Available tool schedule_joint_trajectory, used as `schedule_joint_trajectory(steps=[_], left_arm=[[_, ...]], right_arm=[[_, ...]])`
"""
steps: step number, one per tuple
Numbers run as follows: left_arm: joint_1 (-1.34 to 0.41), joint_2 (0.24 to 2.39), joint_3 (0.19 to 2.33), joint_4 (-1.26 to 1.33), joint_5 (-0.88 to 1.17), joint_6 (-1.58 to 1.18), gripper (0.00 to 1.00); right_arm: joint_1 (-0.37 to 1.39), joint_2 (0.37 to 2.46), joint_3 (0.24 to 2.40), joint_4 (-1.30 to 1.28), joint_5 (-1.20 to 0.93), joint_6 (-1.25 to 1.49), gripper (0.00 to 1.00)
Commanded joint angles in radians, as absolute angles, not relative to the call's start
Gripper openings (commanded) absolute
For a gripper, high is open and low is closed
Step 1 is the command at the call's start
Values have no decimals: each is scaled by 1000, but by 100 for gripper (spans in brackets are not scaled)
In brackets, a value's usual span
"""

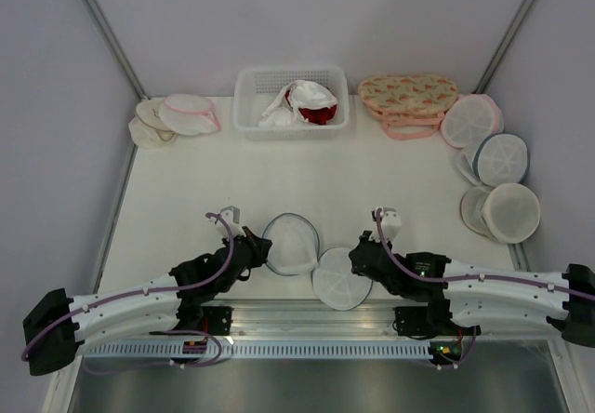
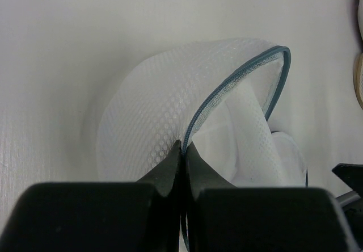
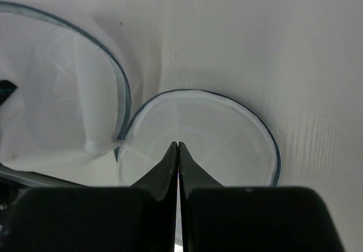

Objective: Unzip the laundry bag and remove the bra

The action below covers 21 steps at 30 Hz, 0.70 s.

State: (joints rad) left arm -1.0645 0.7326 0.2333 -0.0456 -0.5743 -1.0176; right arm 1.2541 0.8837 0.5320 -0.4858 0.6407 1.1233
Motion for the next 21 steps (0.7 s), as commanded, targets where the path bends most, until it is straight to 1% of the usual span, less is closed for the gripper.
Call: schedule_joint_trajectory(steps=[1, 7, 13, 21], left_arm=[[-1071, 730, 241, -15, -595, -1037, 2], [-1071, 729, 242, -21, -603, -1032, 2], [-1071, 759, 250, -17, -604, -1042, 2], [-1071, 802, 273, -6, -591, -1034, 2]], right_arm=[[1261, 928, 500, -440, 569, 1181, 0], [1298, 960, 405, -417, 493, 1275, 0], [1312, 992, 330, -385, 483, 1336, 1], [1312, 1176, 336, -351, 511, 1358, 0]])
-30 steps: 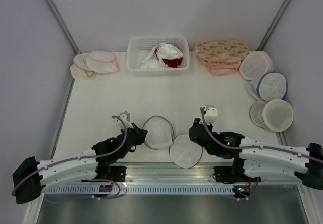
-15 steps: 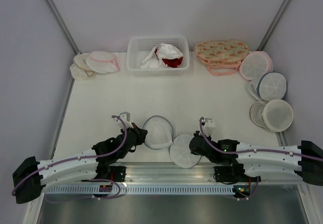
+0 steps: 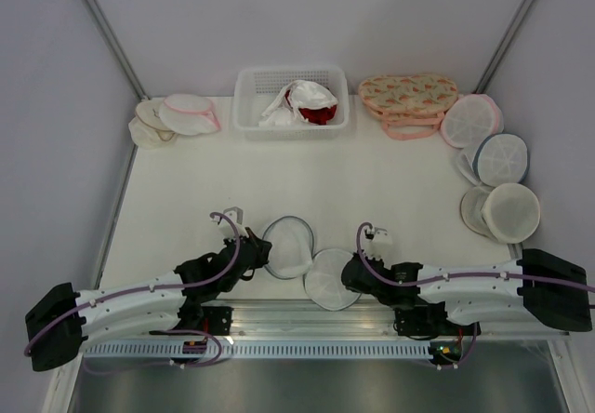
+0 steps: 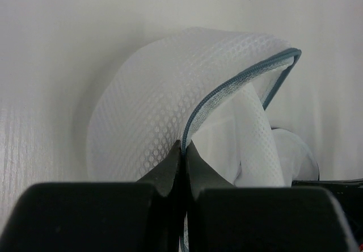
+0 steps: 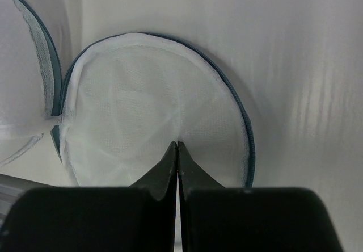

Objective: Unzip the laundry bag and remove the bra

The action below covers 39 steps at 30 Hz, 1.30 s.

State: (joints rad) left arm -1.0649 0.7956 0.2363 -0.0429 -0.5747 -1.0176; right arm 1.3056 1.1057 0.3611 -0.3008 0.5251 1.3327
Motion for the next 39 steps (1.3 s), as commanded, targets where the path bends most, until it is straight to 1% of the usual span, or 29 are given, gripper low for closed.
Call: schedule_joint_trajectory(steps=[1, 3, 5, 6, 7, 8, 9, 10, 11, 12, 13, 15, 19, 20, 23, 24, 27, 31, 33, 34, 36, 37, 38, 39], left_arm=[[-1071, 802, 273, -6, -589, -1034, 2], [-1071, 802, 272, -6, -586, -1035, 2], [-1071, 798, 267, -6, -584, -1034, 2], [-1071, 796, 267, -6, -584, -1034, 2], [-1071, 792, 265, -6, -584, -1032, 2], [-1071, 788, 265, -6, -589, -1032, 2], [-1071, 788, 265, -6, -589, -1032, 2], [-1071, 785, 267, -6, -589, -1031, 2], [-1072, 788, 268, -6, -592, -1031, 2], [-1071, 790, 268, -6, -591, -1031, 2], [-1071, 790, 270, -6, -592, -1031, 2], [-1071, 801, 270, -6, -592, -1031, 2], [-1071, 810, 275, -6, -584, -1031, 2], [-1071, 813, 275, 21, -583, -1031, 2], [-1071, 813, 278, 21, -584, -1025, 2], [-1071, 811, 278, 21, -584, -1023, 2], [-1071, 807, 276, 20, -583, -1022, 2], [-1071, 808, 273, 20, -586, -1023, 2], [-1071, 814, 275, 21, -584, -1026, 2], [-1071, 818, 275, 23, -584, -1026, 2], [-1071, 821, 276, 25, -580, -1026, 2], [-1071, 822, 276, 28, -577, -1026, 2], [-1072, 825, 276, 29, -575, -1026, 2], [-1071, 822, 276, 31, -572, -1025, 2]], right_arm=[[1312, 1201, 339, -353, 514, 1358, 0], [1312, 1206, 359, -365, 531, 1344, 0], [1315, 1152, 373, -353, 540, 1266, 0], [1318, 1114, 373, -336, 545, 1229, 0], [1322, 1026, 370, -293, 545, 1191, 2], [1325, 937, 368, -295, 552, 1151, 14], [1325, 936, 368, -295, 552, 1134, 21], [1325, 860, 371, -311, 563, 1126, 25], [1325, 829, 374, -330, 569, 1117, 27], [1325, 783, 383, -348, 571, 1114, 33], [1325, 770, 387, -392, 584, 1123, 35], [1327, 770, 408, -463, 601, 1156, 36], [1325, 879, 482, -781, 644, 1375, 42], [1327, 902, 492, -816, 641, 1403, 47], [1356, 936, 486, -822, 634, 1448, 53], [1364, 930, 467, -793, 624, 1451, 54], [1371, 894, 408, -700, 574, 1460, 54], [1371, 873, 301, -537, 497, 1488, 50], [1370, 902, 255, -456, 465, 1516, 43], [1371, 920, 247, -434, 459, 1519, 43], [1371, 989, 252, -405, 453, 1519, 38], [1370, 1012, 259, -403, 453, 1520, 34], [1371, 1050, 277, -402, 457, 1517, 21], [1370, 1064, 285, -406, 462, 1513, 10]])
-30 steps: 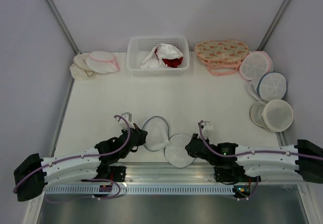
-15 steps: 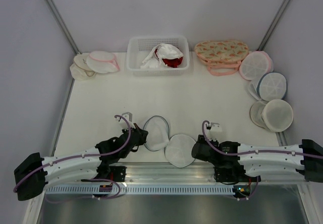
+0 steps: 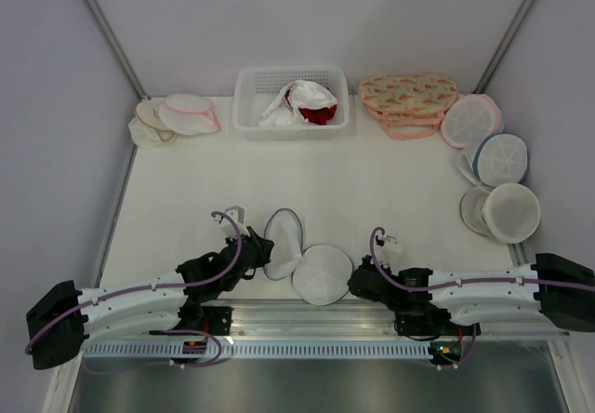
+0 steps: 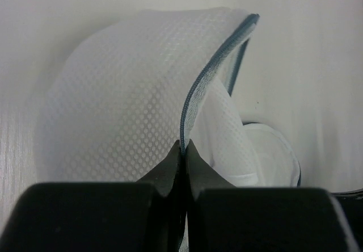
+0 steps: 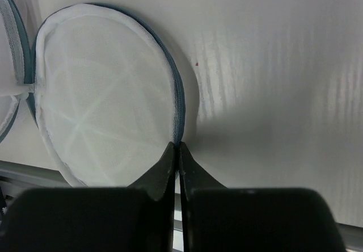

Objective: Unzip the laundry bag and remove the bra

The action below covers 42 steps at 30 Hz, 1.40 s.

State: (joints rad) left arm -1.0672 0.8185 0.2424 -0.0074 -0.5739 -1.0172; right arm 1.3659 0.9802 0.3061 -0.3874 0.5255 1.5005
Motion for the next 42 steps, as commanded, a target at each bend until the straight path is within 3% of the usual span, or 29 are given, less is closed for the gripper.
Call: schedule_joint_trajectory(steps=[1, 10, 11, 12, 14, 15, 17, 22, 27, 35, 38, 39, 41, 42], left_arm=[[-1071, 821, 275, 31, -572, -1023, 2], [-1071, 747, 271, 25, -552, -986, 3], [-1071, 739, 276, 17, -548, -982, 10], [-1071, 721, 281, 11, -546, -973, 33], [-1071, 698, 291, 6, -543, -969, 56], [-1071, 675, 296, -32, -543, -968, 75], [-1071, 649, 311, -47, -537, -960, 97], [-1071, 540, 367, -188, -541, -954, 100], [-1071, 387, 388, -310, -591, -960, 100], [-1071, 264, 388, -469, -646, -1008, 100], [-1071, 253, 390, -506, -663, -1037, 100], [-1071, 247, 391, -514, -667, -1042, 100], [-1071, 241, 391, -532, -683, -1049, 100], [-1071, 232, 391, -535, -684, -1051, 100]], right_arm=[[1371, 1077, 296, -420, 477, 1514, 0], [1371, 921, 504, -889, 734, 1532, 0], [1370, 896, 561, -935, 761, 1526, 0], [1371, 888, 593, -1031, 825, 1526, 0], [1370, 893, 685, -1118, 882, 1522, 0], [1368, 900, 715, -1182, 937, 1517, 0], [1367, 935, 797, -1215, 991, 1482, 0], [1318, 1043, 954, -1123, 1087, 1196, 0], [1284, 1167, 1061, -740, 1048, 744, 0], [1275, 1537, 1204, -372, 766, 477, 0], [1275, 1601, 1154, -187, 512, 414, 0], [1273, 1597, 1119, -119, 310, 397, 3], [1259, 1559, 1007, 66, 130, 416, 10], [1237, 1545, 977, 108, -28, 425, 22]])
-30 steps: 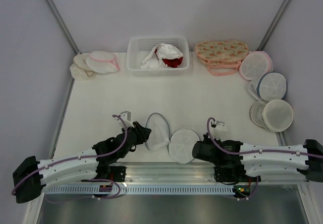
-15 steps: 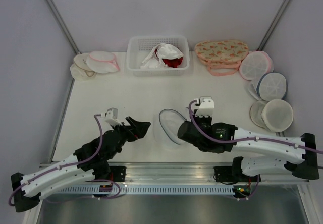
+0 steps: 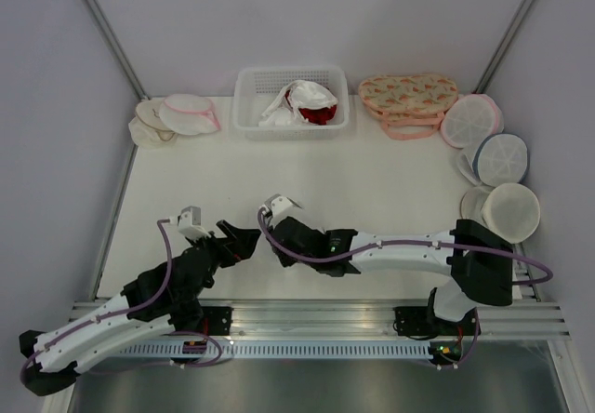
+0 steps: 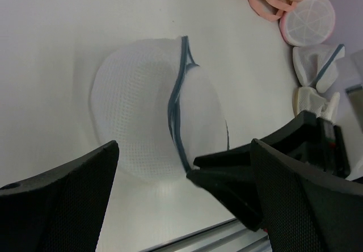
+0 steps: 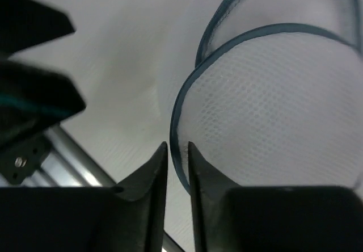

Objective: Unzip the laundry bag and remove the bra

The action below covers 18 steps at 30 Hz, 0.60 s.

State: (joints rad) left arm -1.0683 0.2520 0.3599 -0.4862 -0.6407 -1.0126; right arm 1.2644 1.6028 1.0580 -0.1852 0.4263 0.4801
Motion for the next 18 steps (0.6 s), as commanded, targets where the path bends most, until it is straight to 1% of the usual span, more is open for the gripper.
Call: schedule_joint_trajectory(steps=[1, 2, 3, 6, 10, 13, 14, 17, 18], left_arm=[[-1071, 229, 388, -538, -693, -1054, 100], [-1071, 227, 387, -540, -695, -1054, 100], [-1071, 224, 385, -540, -696, -1057, 100], [-1069, 232, 385, -535, -698, -1057, 100], [-1071, 255, 388, -519, -693, -1043, 100], [-1071, 262, 380, -462, -667, -1002, 100], [-1071, 265, 377, -440, -655, -962, 100], [-1071, 276, 356, -344, -589, -875, 100], [-1071, 291, 351, -324, -575, -861, 100]], right_arm=[[1226, 1516, 936, 133, -63, 431, 30], [1220, 1499, 919, 162, -95, 431, 35], [1212, 1479, 899, 179, -116, 428, 54], [1197, 1393, 841, 189, -130, 425, 98], [1187, 1214, 798, 135, -6, 405, 98], [1187, 1100, 807, 40, 150, 406, 98], [1187, 1074, 814, -31, 254, 411, 98], [1187, 993, 844, -142, 374, 411, 98], [1187, 976, 845, -161, 447, 410, 98]])
